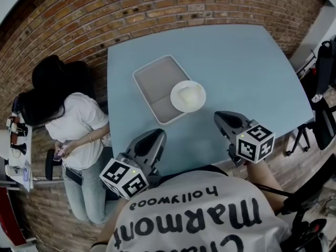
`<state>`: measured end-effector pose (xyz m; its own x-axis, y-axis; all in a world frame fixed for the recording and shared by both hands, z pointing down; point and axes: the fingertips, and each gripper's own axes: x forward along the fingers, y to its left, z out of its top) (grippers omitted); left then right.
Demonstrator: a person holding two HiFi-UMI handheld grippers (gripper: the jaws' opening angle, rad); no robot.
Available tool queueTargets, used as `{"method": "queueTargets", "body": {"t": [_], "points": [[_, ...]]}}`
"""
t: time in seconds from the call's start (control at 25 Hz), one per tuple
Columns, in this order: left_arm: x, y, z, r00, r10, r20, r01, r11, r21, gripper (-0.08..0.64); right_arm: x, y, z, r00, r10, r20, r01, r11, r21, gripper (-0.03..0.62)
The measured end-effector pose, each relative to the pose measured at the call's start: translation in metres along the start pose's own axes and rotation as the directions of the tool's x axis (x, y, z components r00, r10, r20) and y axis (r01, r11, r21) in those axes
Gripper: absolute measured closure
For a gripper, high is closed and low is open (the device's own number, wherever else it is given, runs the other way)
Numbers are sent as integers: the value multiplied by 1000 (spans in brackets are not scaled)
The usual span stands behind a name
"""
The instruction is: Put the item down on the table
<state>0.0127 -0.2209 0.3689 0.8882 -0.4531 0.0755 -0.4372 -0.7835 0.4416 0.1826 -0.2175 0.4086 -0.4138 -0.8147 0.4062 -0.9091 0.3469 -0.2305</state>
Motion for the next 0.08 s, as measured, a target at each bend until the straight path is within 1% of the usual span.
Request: {"method": "queueTargets", "body": {"t": [0.08], "points": [[0, 0, -1, 1000, 0, -1, 0, 1000, 0, 531, 1, -1, -1, 1000, 2, -1, -2, 1000, 3, 581]]}}
